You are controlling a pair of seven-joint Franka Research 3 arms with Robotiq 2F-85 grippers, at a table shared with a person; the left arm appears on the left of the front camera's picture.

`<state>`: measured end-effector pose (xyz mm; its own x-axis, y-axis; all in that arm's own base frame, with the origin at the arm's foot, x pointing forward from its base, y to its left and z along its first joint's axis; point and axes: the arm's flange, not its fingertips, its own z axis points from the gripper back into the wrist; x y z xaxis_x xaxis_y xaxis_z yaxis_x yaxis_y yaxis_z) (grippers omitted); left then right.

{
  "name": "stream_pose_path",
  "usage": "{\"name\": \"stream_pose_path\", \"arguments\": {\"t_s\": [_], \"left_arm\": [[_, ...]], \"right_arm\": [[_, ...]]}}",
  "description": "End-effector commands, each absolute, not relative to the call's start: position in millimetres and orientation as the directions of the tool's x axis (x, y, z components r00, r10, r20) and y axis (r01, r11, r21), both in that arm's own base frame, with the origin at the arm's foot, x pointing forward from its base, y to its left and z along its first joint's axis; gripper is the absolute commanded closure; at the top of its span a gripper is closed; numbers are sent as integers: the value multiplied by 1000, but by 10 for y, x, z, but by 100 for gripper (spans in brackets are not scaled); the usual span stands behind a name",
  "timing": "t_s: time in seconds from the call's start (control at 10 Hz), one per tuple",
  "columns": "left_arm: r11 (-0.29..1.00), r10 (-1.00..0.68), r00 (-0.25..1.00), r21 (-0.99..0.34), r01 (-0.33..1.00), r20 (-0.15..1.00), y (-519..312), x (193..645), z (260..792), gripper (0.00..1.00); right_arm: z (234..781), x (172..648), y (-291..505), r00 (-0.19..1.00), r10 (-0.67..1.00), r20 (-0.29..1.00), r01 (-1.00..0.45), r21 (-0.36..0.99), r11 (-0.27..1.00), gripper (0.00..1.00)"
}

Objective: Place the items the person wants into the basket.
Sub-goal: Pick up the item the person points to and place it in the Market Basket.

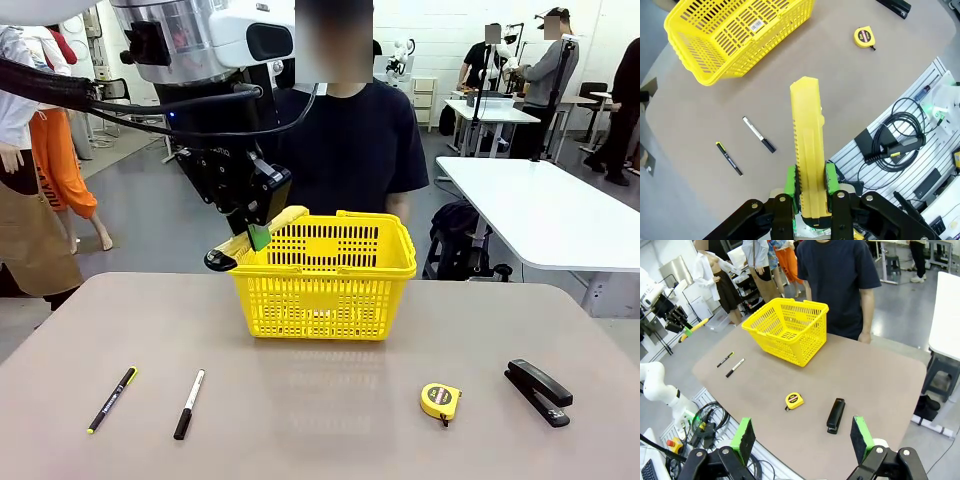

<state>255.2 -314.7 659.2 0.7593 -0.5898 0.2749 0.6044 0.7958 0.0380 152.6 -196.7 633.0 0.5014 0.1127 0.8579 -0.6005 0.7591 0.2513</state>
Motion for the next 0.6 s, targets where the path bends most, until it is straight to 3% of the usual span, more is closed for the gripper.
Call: {"name": "stream_pose_path", "arguments": {"t_s": [0.0,0.2,0.5], "left_arm": [[740,-664,708,73,669,242,-3162,2986,6578,73],[654,-746,641,21,756,179,-3224,3877,6405,73],[630,-776,620,96,770,120,-3444,4766,6007,73]], "right_arm": [[6328,1538,-1949,496,113,861,-611,254,750,0],[6328,1538,-1949,496,113,861,-611,254,750,0],[6328,1538,-1949,496,113,861,-611,254,750,0]]}}
